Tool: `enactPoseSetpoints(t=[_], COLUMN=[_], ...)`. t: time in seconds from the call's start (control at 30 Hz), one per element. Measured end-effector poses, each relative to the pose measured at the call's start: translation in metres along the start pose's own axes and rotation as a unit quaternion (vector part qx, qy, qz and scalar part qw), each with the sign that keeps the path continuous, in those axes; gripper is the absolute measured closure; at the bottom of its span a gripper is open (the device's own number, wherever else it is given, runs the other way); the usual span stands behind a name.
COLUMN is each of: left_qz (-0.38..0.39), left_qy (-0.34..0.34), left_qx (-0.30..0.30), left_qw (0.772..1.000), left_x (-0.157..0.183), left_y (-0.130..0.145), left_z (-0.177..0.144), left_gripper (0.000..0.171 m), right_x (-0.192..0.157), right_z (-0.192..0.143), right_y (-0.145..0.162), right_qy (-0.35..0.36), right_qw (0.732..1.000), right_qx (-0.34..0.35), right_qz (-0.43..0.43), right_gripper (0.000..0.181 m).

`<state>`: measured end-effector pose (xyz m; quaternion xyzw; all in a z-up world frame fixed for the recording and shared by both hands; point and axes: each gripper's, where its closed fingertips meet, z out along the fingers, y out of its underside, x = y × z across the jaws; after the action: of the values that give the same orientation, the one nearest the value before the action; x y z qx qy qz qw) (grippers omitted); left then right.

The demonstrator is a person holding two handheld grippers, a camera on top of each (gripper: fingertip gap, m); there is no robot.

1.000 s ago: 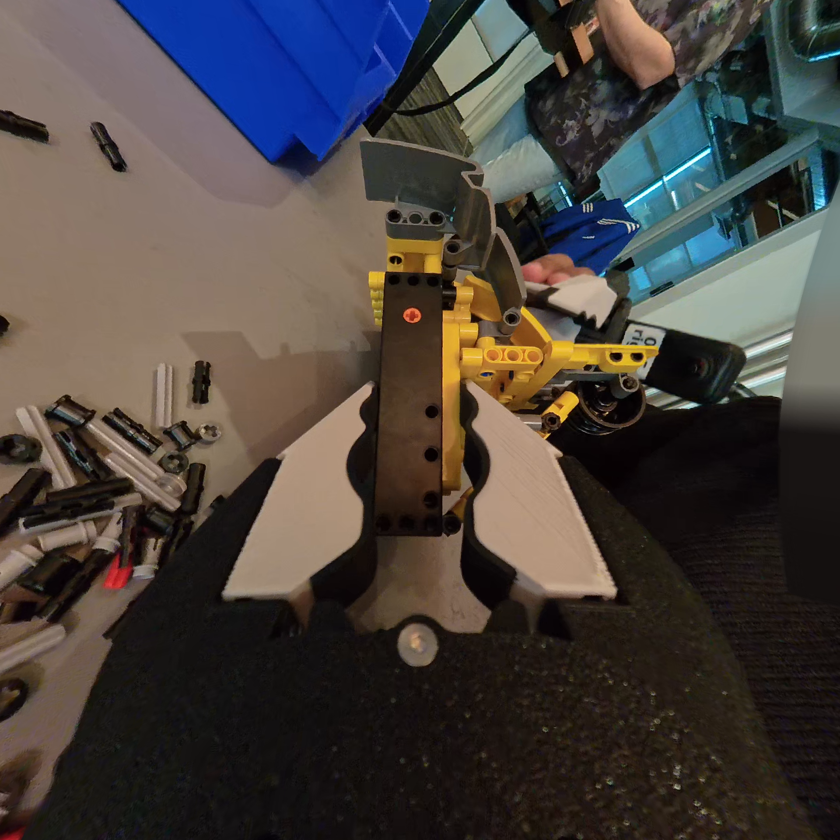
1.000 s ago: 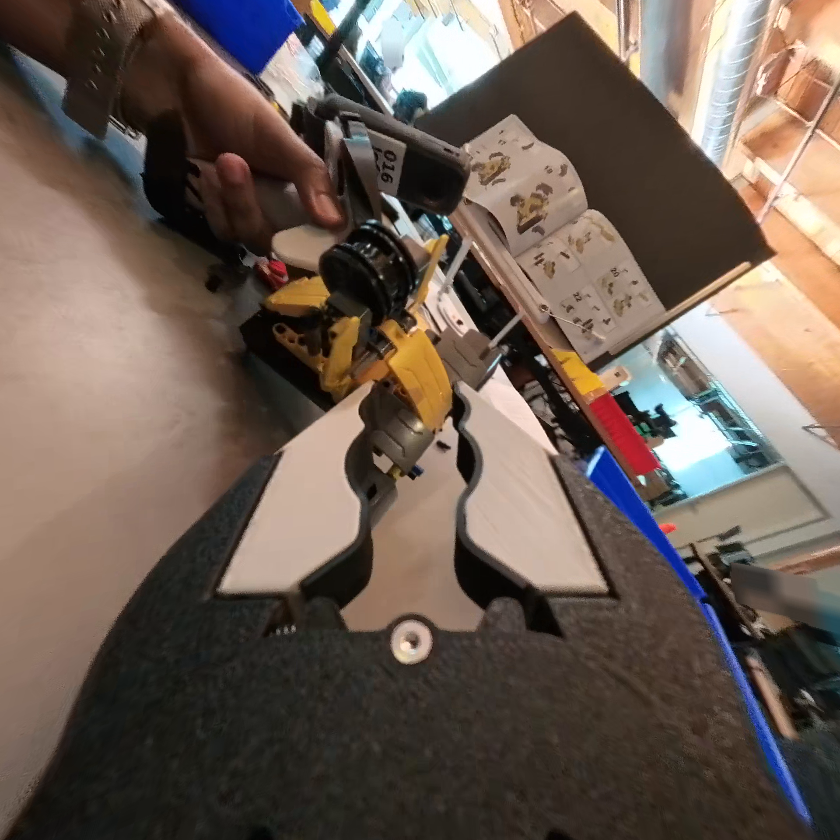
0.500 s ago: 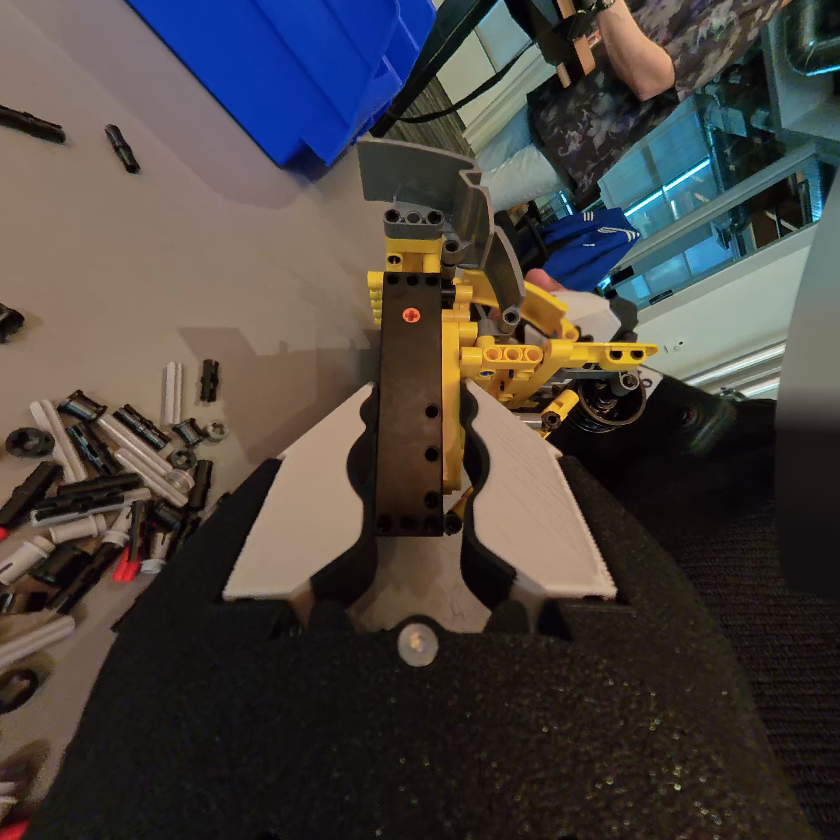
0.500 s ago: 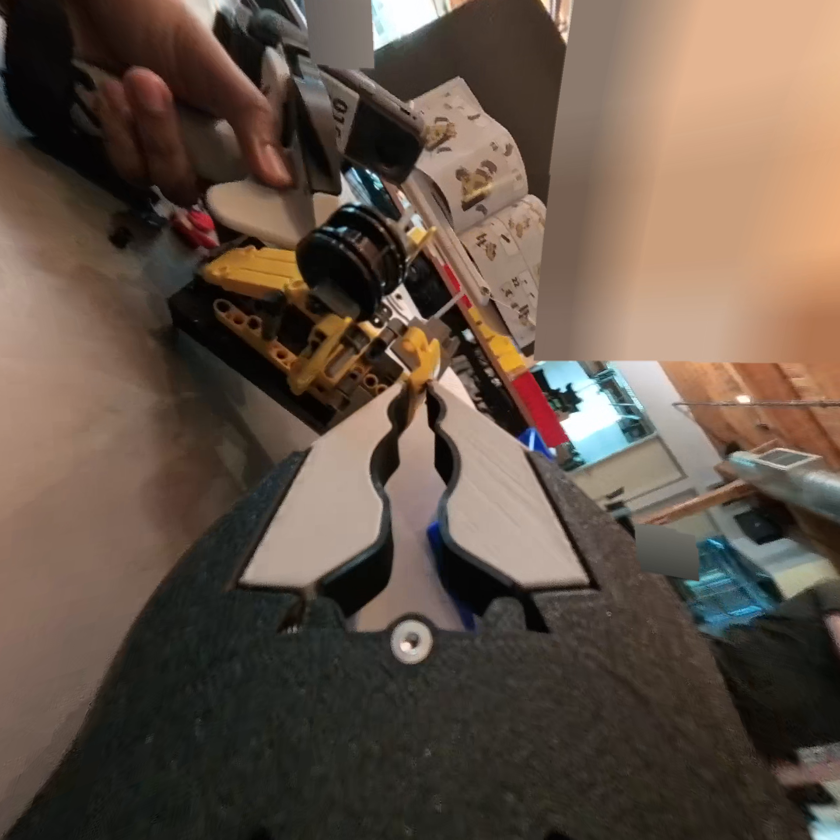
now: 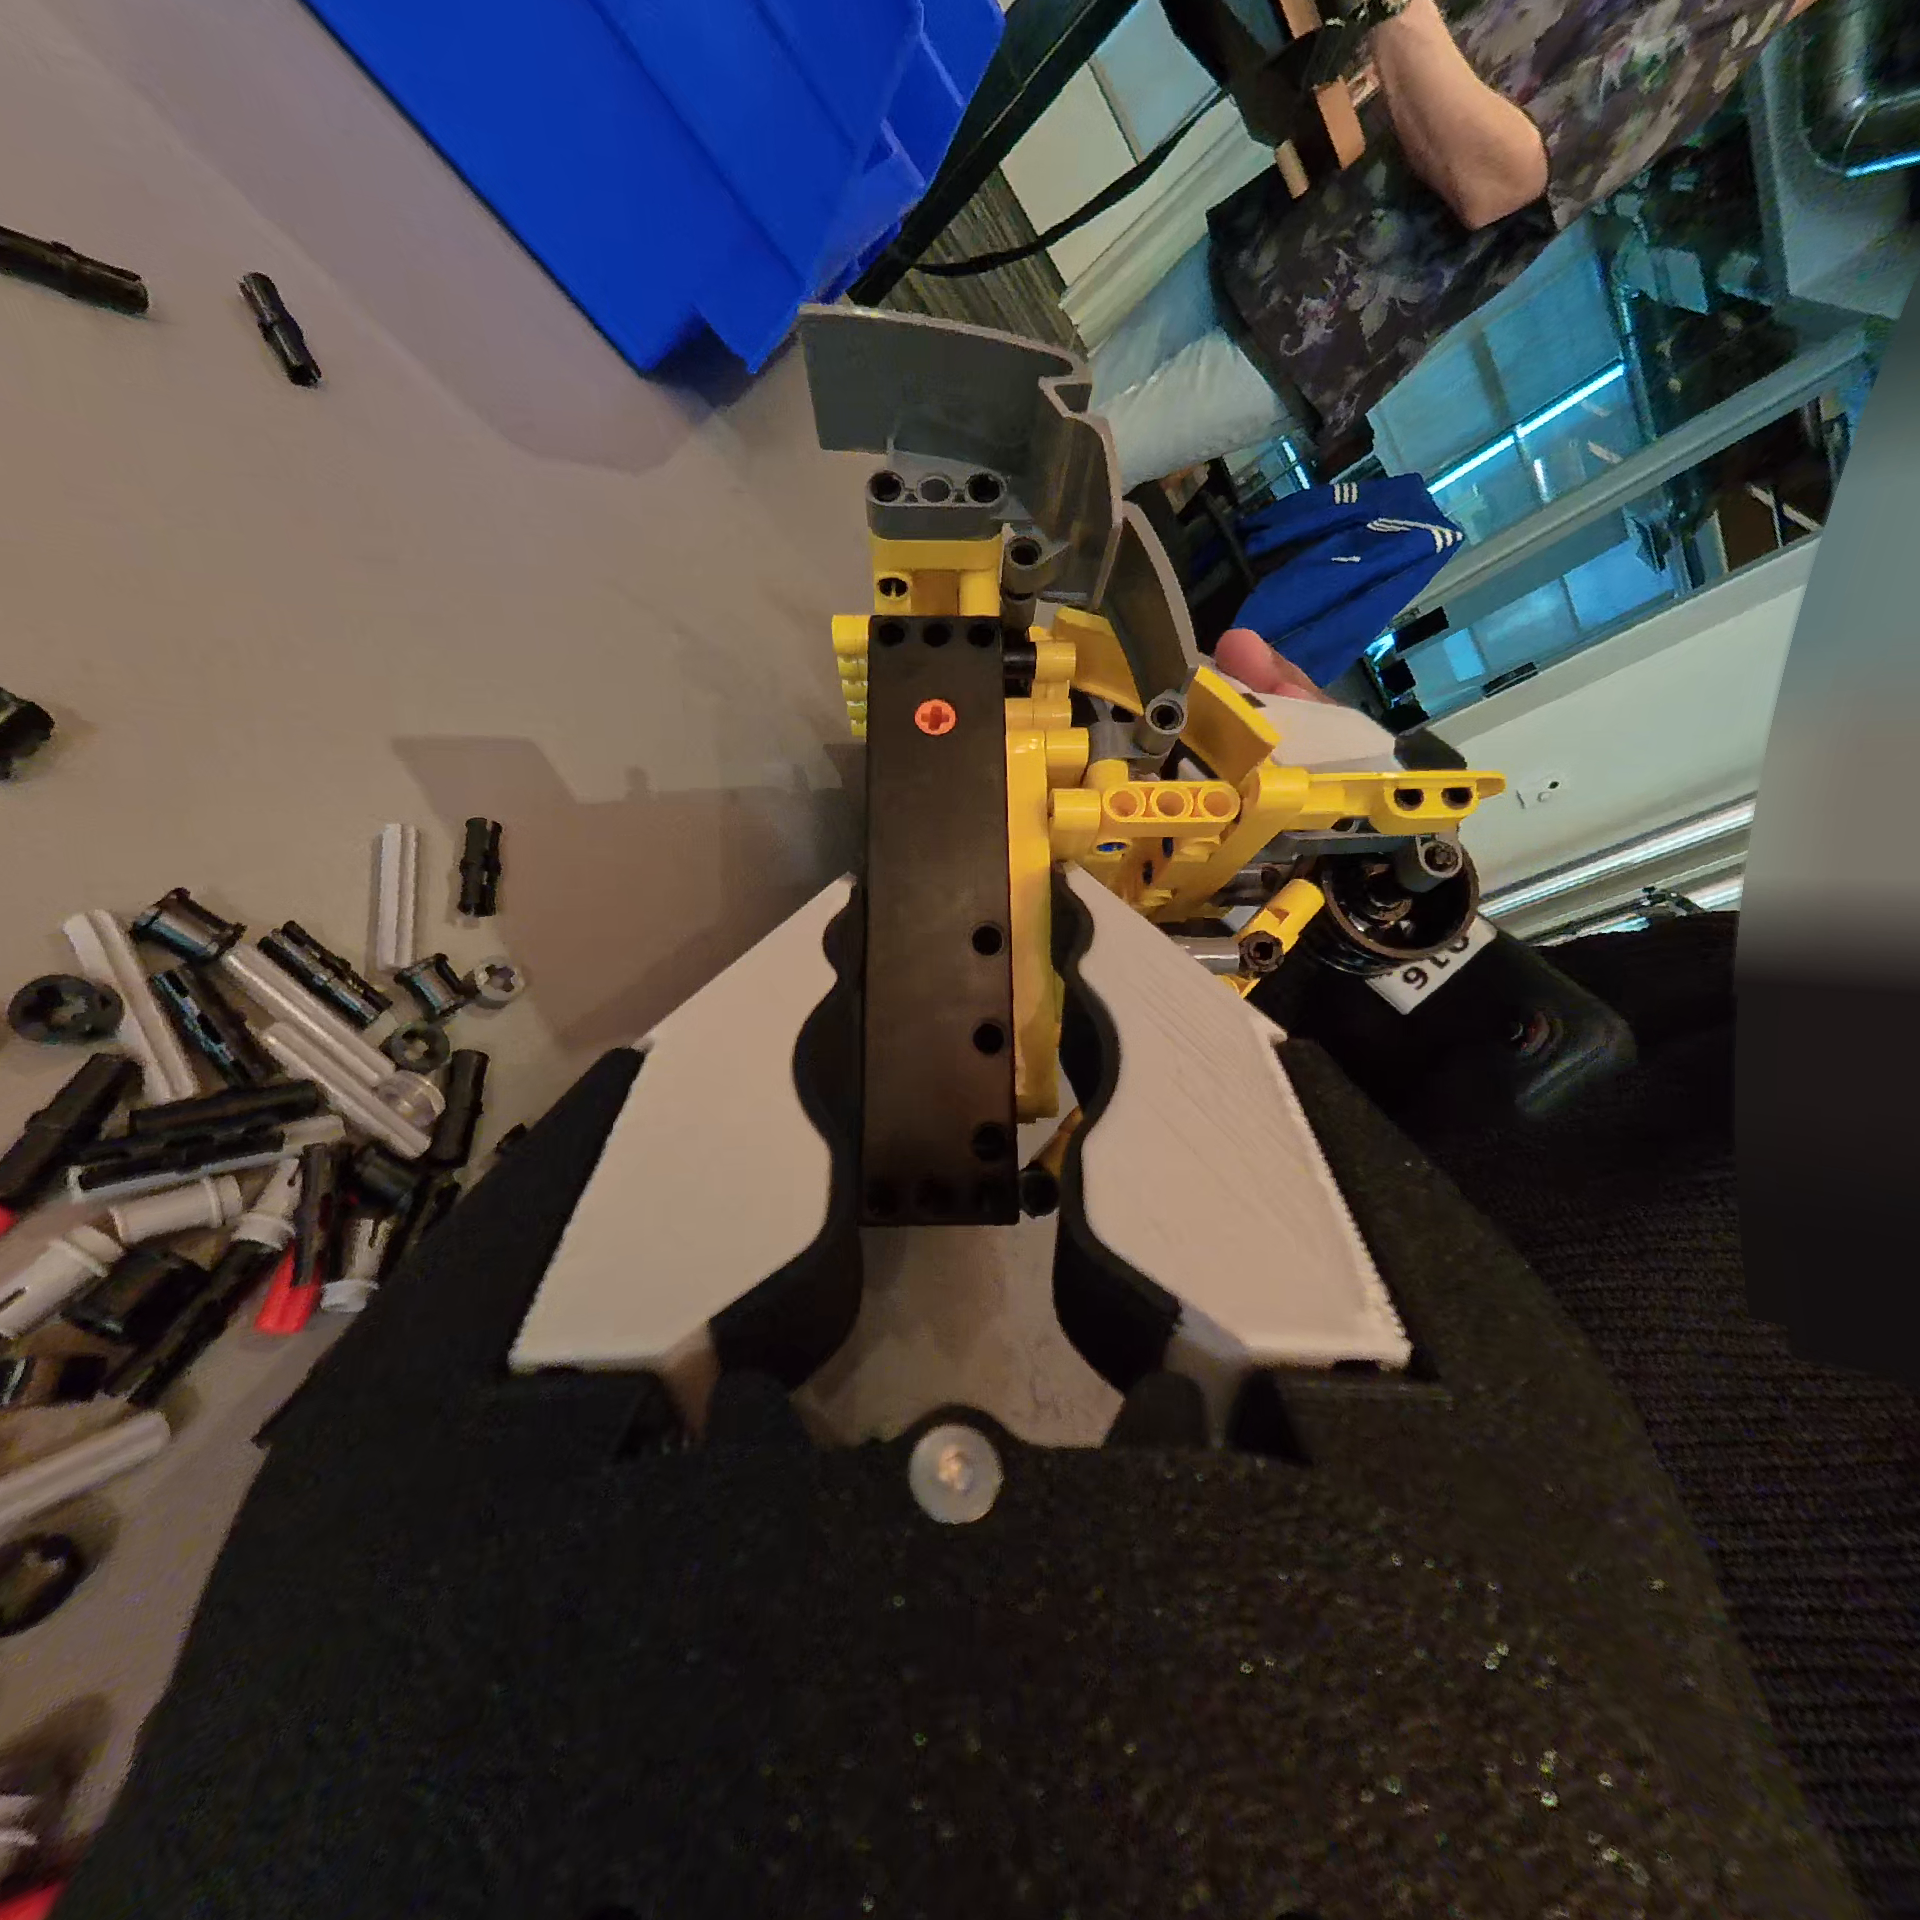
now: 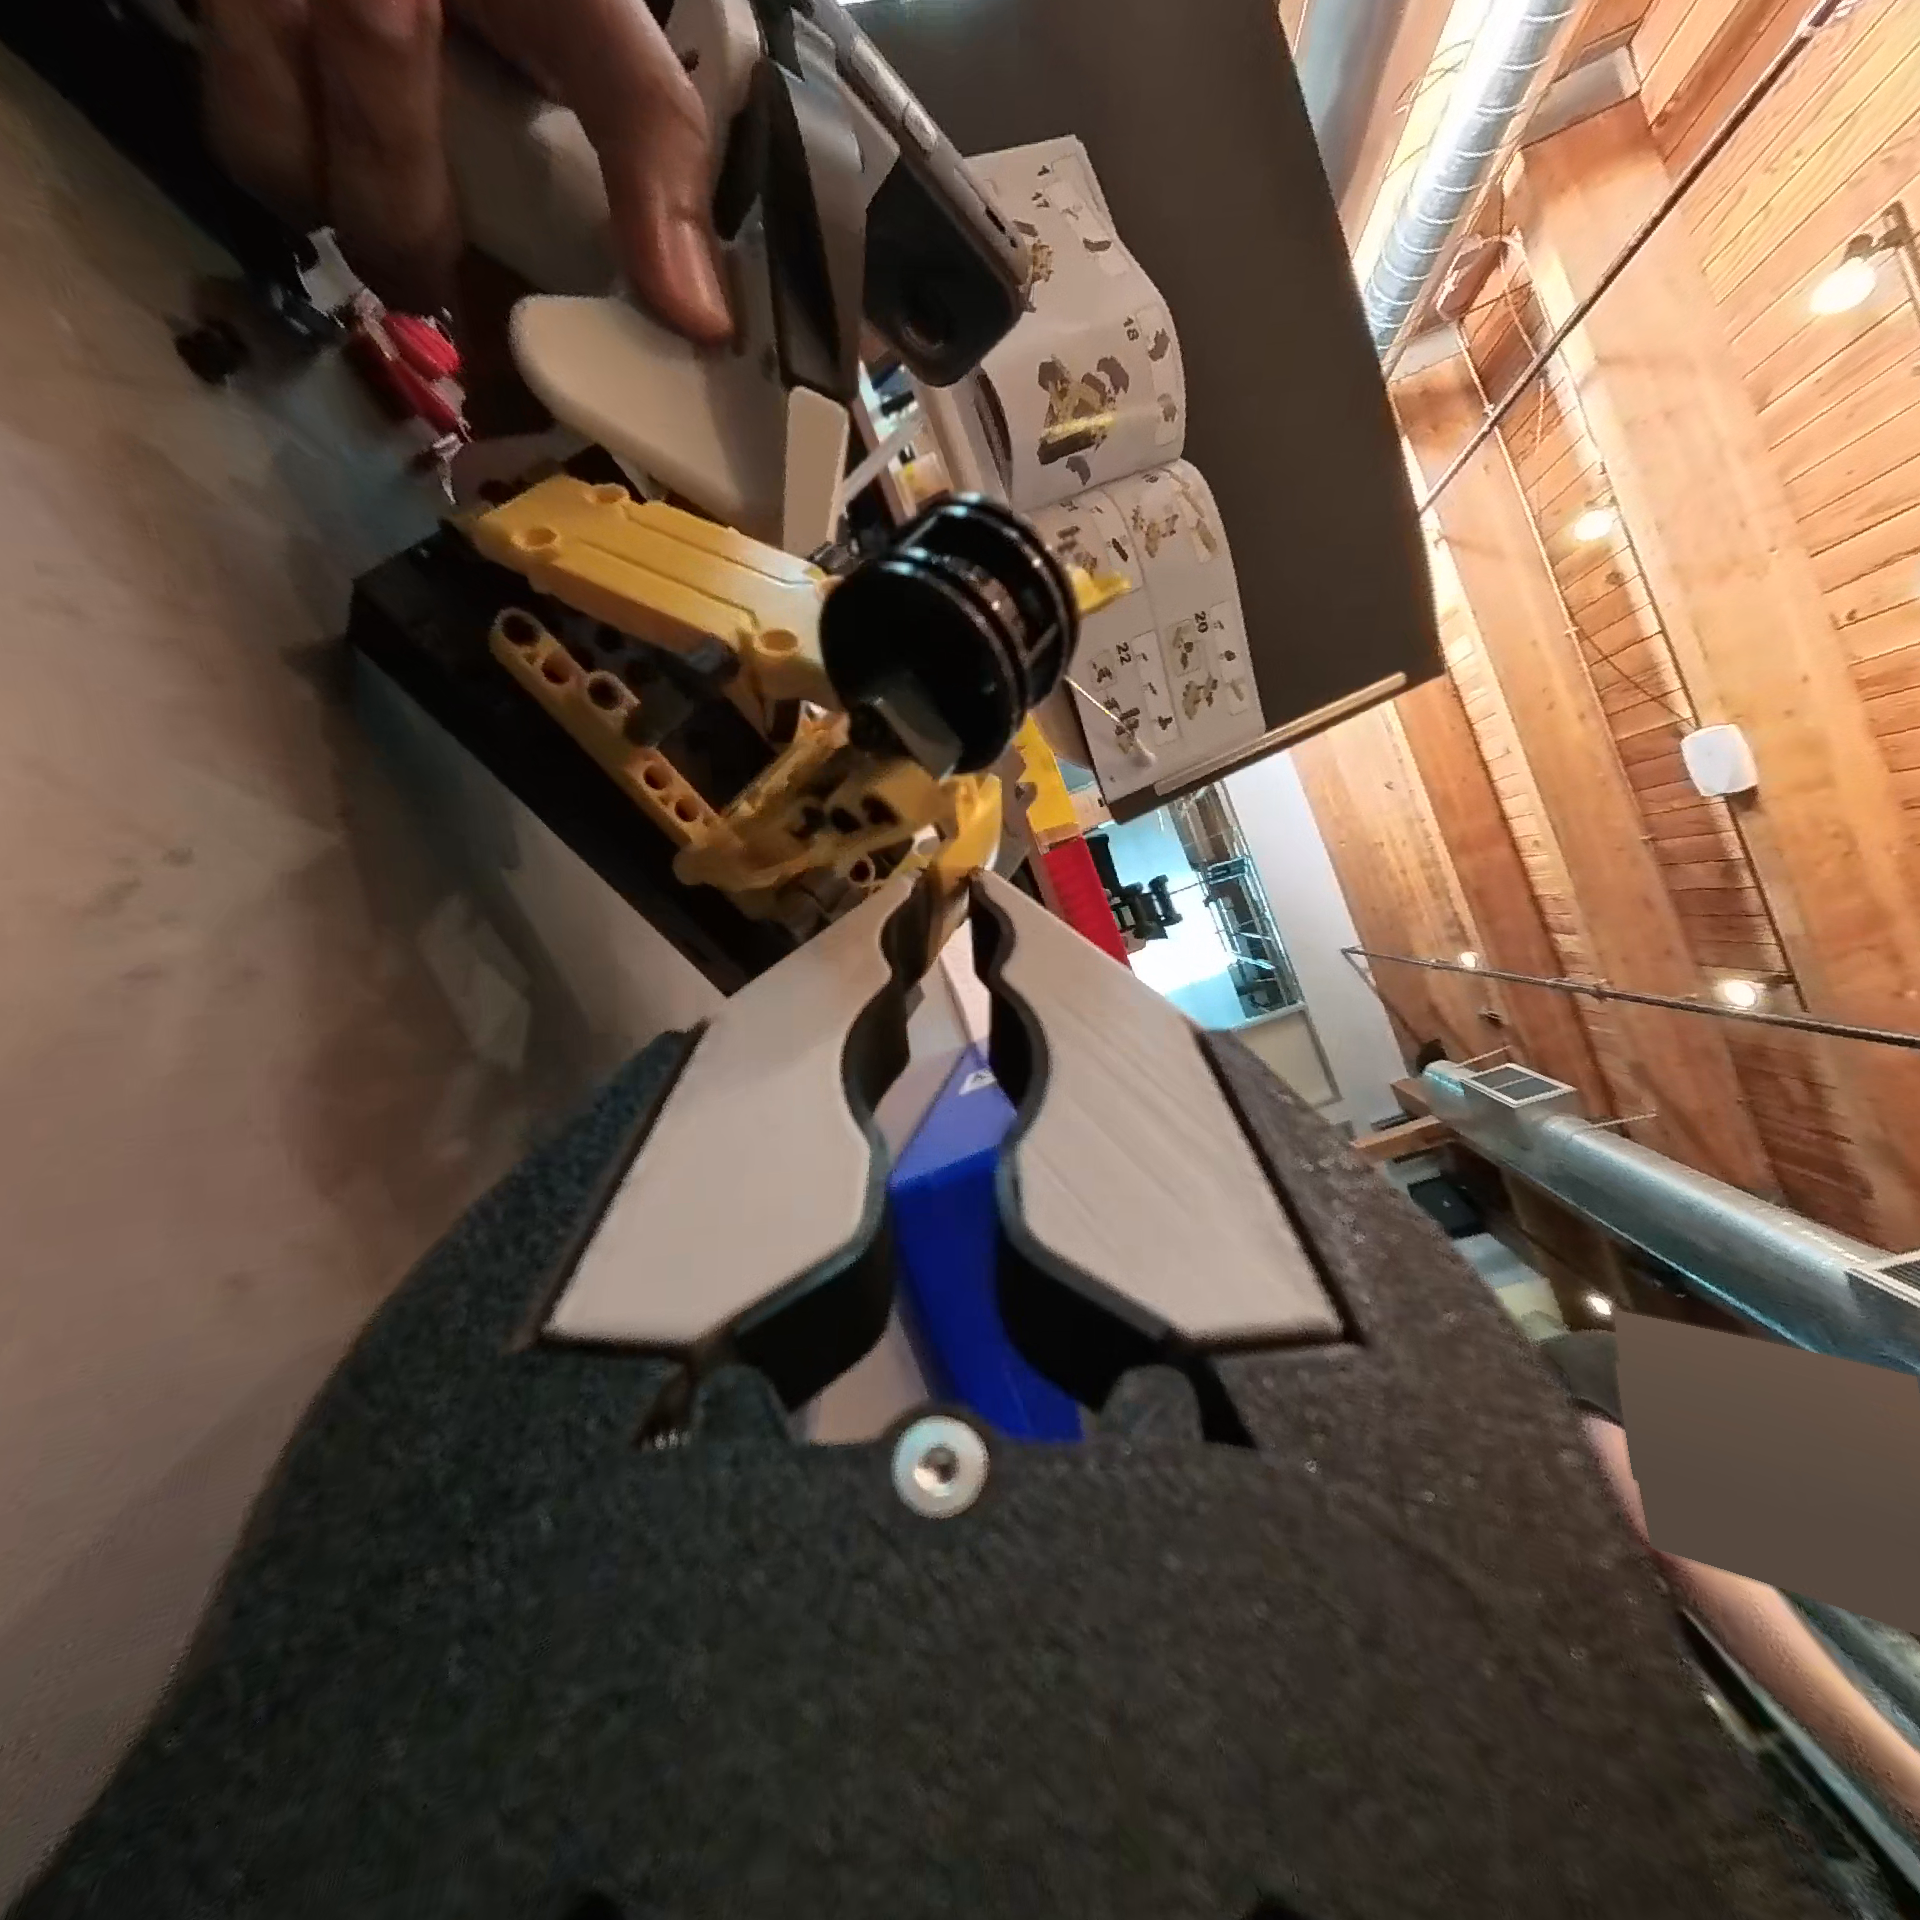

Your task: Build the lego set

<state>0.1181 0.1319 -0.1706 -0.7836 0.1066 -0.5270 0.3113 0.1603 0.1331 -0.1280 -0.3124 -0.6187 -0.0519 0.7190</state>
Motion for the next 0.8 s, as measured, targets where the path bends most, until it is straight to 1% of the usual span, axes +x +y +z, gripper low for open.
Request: enactPoseSetpoints(t=[0.17,0.5,0.73,0.8], left_qz=[-0.002,-0.007,-0.004,-0.002], left_qy=[-0.001,0.001,0.000,0.001], left_qx=[0.001,0.002,0.003,0.004], left_qw=[1.000,1.000,1.000,1.000], left_x=[-0.0007,-0.0012,-0.0008,-0.0004], left_y=[-0.0006,-0.0013,-0.0014,-0.0015], left_z=[0.0000,-0.0002,-0.0002,-0.0003], left_gripper=[0.138,0.138,0.138,0.138], right_x=[-0.0022,-0.0002,-0.0001,-0.0026], right_z=[0.0036,0.0047,0.0046,0.0037], right_y=[-0.0003,0.0023,0.0027,0.0036], right_qy=[0.007,0.020,0.016,0.006], right_qw=[0.999,0.998,0.999,0.999], right_qx=[-0.015,-0.027,-0.026,-0.028], right_qz=[-0.028,-0.044,-0.040,-0.035], right_gripper=[0.175,0.175,0.174,0.173])
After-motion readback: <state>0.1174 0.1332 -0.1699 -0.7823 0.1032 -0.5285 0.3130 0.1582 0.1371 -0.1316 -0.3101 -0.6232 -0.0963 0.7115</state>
